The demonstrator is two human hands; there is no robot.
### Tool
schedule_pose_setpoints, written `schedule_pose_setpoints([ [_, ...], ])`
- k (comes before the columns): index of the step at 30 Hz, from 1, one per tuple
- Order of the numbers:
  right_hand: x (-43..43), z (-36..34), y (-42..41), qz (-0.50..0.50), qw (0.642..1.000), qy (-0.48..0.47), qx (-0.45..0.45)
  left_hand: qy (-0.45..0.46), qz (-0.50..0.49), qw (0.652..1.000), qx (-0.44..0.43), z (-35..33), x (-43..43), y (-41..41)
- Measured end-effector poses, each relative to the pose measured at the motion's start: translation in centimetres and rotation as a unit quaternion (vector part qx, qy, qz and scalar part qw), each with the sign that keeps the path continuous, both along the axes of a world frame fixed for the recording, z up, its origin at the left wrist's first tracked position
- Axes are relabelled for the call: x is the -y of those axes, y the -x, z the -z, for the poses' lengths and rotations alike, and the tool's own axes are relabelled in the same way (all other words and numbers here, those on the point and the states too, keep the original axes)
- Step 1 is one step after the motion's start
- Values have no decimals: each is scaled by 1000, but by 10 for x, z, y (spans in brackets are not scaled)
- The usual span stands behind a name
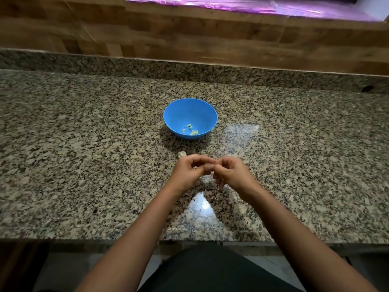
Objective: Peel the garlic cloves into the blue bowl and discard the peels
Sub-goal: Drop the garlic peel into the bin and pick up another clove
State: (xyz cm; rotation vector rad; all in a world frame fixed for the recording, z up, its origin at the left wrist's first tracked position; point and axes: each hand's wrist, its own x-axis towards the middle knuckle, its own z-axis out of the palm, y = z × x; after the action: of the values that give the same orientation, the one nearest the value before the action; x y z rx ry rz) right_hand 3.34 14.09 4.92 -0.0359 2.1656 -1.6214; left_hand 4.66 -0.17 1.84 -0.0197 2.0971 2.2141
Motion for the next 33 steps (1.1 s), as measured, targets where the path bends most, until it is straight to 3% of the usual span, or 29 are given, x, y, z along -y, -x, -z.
schedule_pose_setpoints([
  [4,3,2,1,58,977,145,142,5,-21,1000,6,-1,0,2],
  [8,9,7,-2,93,962,177,183,-11,-49,999,18,3,-4,0],
  [10,9,11,-5,78,981,134,119,-18,-67,997,28,6,-8,0],
  [12,8,16,-7,35,998,-25,-39,-31,-95,994,38,9,-11,0],
  [14,6,21,-6,-20,952,-204,-228,-45,-113,991,53,10,-14,-1],
  [16,7,24,-6,-55,912,-257,-315,-65,-118,988,73,9,-17,-1],
  [18,7,25,-5,-30,938,-218,-270,-81,-121,986,78,8,-17,0],
  [20,9,19,-3,43,993,-68,-90,-60,-120,989,54,9,-15,1],
  [22,11,12,1,94,984,106,109,-50,-109,992,33,9,-13,1],
  [24,11,8,3,117,957,180,196,-65,-97,993,26,9,-10,1],
  [33,4,6,1,35,991,115,50,-156,-87,981,71,20,2,1],
])
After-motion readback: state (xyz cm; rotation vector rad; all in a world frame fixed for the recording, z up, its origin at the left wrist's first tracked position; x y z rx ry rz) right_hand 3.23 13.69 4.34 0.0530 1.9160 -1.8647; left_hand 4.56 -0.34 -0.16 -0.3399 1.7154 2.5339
